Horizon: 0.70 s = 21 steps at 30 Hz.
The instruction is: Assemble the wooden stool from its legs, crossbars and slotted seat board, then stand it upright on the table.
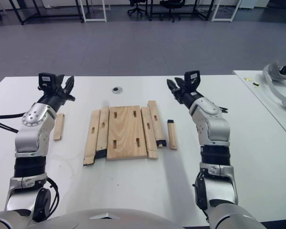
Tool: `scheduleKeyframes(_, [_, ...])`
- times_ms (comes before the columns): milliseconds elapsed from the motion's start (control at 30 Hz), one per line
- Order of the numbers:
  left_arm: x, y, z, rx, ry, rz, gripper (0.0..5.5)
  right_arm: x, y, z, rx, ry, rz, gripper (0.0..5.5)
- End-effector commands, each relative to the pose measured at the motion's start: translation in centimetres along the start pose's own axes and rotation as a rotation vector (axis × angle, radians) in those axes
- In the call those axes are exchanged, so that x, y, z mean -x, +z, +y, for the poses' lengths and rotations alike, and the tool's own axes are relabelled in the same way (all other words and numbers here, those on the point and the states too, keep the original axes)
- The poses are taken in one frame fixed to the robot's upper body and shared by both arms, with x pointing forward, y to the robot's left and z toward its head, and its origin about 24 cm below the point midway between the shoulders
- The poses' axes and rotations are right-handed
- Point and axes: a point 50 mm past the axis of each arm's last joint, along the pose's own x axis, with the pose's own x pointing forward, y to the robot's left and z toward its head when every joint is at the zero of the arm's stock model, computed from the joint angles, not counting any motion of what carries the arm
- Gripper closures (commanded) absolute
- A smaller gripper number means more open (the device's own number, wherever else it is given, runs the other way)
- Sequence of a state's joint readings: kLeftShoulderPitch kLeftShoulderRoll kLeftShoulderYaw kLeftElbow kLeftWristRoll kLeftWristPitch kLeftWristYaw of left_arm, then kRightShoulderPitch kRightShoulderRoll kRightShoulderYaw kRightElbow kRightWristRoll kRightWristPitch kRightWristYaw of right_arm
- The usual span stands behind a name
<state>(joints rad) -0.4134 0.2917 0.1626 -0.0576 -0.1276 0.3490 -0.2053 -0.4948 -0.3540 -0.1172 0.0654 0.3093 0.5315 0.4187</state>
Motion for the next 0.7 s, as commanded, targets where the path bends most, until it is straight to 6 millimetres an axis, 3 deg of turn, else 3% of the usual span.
scheduleKeyframes(33, [-0.4,0.5,1.4,-0.048,0.062,-0.009,3.56,-0.2,0.6,0.6,0.073,0.027,0.001,3.72])
scheduleKeyframes(500, [2.5,-3.9,4.2,-0.112,0.201,0.247,3.56,-0.1,-0.2,0.2,0.091,-0.047,0.025,3.72])
scheduleKeyframes(600, [3.3,-5.6,5.0,-0.140,0.232,0.334,3.56,-0.2,-0.2,0.3,0.088,-0.047,0.024,3.72])
scheduleKeyframes(700, [4.7,-8.5,5.7,-0.110,0.264,0.464,3.56,-0.1,-0.2,0.2,0.087,-0.054,0.022,3.72])
